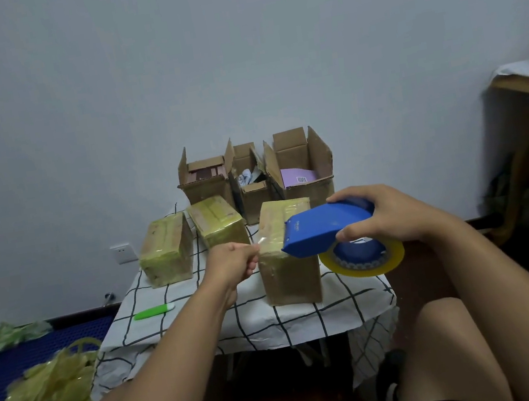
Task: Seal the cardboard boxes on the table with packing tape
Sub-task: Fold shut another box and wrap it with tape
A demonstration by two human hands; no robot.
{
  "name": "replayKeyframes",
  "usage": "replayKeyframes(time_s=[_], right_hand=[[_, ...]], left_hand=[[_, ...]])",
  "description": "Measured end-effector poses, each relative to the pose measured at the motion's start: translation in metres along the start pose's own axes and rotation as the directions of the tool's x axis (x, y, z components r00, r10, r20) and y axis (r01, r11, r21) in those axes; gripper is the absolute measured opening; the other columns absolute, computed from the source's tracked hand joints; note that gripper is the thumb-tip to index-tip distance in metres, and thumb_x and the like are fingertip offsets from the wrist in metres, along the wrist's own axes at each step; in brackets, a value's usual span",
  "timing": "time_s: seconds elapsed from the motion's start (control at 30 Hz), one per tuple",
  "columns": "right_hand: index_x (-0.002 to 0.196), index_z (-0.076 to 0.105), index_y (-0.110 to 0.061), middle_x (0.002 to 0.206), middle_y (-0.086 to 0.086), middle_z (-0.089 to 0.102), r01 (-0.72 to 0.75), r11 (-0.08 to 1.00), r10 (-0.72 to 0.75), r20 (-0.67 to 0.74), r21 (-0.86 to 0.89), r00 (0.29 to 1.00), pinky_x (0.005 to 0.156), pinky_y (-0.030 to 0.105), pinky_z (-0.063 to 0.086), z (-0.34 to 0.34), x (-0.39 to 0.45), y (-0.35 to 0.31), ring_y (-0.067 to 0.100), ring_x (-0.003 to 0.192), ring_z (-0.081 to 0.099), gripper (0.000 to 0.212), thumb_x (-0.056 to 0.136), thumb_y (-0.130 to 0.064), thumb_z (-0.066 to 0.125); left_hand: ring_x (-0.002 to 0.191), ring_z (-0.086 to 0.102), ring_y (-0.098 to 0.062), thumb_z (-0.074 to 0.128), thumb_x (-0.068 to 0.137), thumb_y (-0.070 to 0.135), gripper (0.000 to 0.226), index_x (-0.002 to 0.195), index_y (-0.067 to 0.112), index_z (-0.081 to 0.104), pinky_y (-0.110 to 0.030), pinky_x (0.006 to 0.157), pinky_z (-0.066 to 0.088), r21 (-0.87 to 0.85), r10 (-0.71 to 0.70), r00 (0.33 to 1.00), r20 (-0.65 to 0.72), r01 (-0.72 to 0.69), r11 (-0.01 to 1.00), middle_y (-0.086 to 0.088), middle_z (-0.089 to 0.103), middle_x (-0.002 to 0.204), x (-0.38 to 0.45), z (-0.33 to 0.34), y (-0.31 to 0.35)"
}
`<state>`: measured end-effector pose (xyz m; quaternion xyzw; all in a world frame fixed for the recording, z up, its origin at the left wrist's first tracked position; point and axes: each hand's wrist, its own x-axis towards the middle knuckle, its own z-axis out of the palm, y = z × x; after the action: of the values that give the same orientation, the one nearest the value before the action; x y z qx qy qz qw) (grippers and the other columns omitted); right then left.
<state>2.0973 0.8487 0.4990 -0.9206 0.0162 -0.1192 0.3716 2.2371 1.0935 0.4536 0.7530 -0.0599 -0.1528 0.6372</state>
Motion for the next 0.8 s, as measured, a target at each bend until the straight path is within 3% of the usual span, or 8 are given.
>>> replayKeyframes(time_s=[0.1, 0.23, 0.47, 0.67, 0.8], right_hand=[[0.126, 0.057, -0.041, 0.119, -0.012, 0.059, -0.005, 1.0, 0.005, 0.008, -0.024, 1.0, 0.077, 0.018, 0.048, 0.005, 0.001, 0.003, 0.007, 0.099, 0.06, 0.062, 0.069, -0.05, 0.079], [0.129, 0.058, -0.036, 0.121, -0.009, 0.059, -0.001, 0.998, 0.002, 0.011, -0.057, 1.0, 0.08, 0.021, 0.049, 0.006, 0.004, 0.004, 0.008, 0.1, 0.06, 0.056, 0.079, -0.037, 0.082], [0.128, 0.057, -0.038, 0.12, -0.008, 0.059, 0.0, 0.997, 0.004, 0.044, -0.083, 0.999, 0.083, 0.023, 0.051, 0.004, 0.011, 0.0, 0.009, 0.101, 0.06, 0.055, 0.079, -0.038, 0.082], [0.126, 0.056, -0.041, 0.12, -0.009, 0.058, -0.008, 0.995, 0.015, 0.063, -0.104, 0.998, 0.08, 0.021, 0.05, 0.001, 0.012, -0.003, 0.01, 0.099, 0.06, 0.065, 0.067, -0.056, 0.075], [0.128, 0.057, -0.04, 0.12, -0.01, 0.058, 0.0, 0.994, 0.007, 0.057, -0.112, 0.998, 0.08, 0.021, 0.05, 0.0, 0.012, -0.005, 0.008, 0.1, 0.059, 0.066, 0.067, -0.056, 0.075]], left_hand=[[0.055, 0.05, -0.011, 0.069, 0.09, 0.01, 0.011, 0.084, 0.004, 0.063, -0.021, 0.053, 0.047, 0.01, 0.005, 0.999, -0.043, -0.004, 1.0, -0.007, 0.061, 0.066, 0.002, 0.002, -0.007], [0.054, 0.05, -0.011, 0.067, 0.092, 0.014, 0.013, 0.086, 0.006, 0.06, -0.02, 0.05, 0.044, 0.002, 0.0, 0.998, -0.062, 0.0, 1.0, -0.007, 0.061, 0.067, 0.004, 0.005, -0.012], [0.054, 0.049, -0.01, 0.063, 0.094, 0.016, 0.013, 0.086, 0.007, 0.059, -0.021, 0.051, 0.043, -0.017, 0.009, 0.997, -0.073, -0.01, 1.0, -0.005, 0.06, 0.067, 0.005, 0.009, -0.013], [0.054, 0.048, -0.01, 0.064, 0.094, 0.02, 0.016, 0.086, 0.007, 0.06, -0.02, 0.05, 0.041, -0.013, 0.013, 0.995, -0.097, -0.014, 1.0, -0.005, 0.059, 0.066, 0.006, 0.011, -0.016], [0.051, 0.048, -0.011, 0.067, 0.091, 0.027, 0.024, 0.084, 0.005, 0.065, -0.022, 0.051, 0.042, -0.023, -0.026, 0.996, -0.08, 0.024, 0.999, -0.005, 0.059, 0.062, 0.004, 0.009, -0.013]])
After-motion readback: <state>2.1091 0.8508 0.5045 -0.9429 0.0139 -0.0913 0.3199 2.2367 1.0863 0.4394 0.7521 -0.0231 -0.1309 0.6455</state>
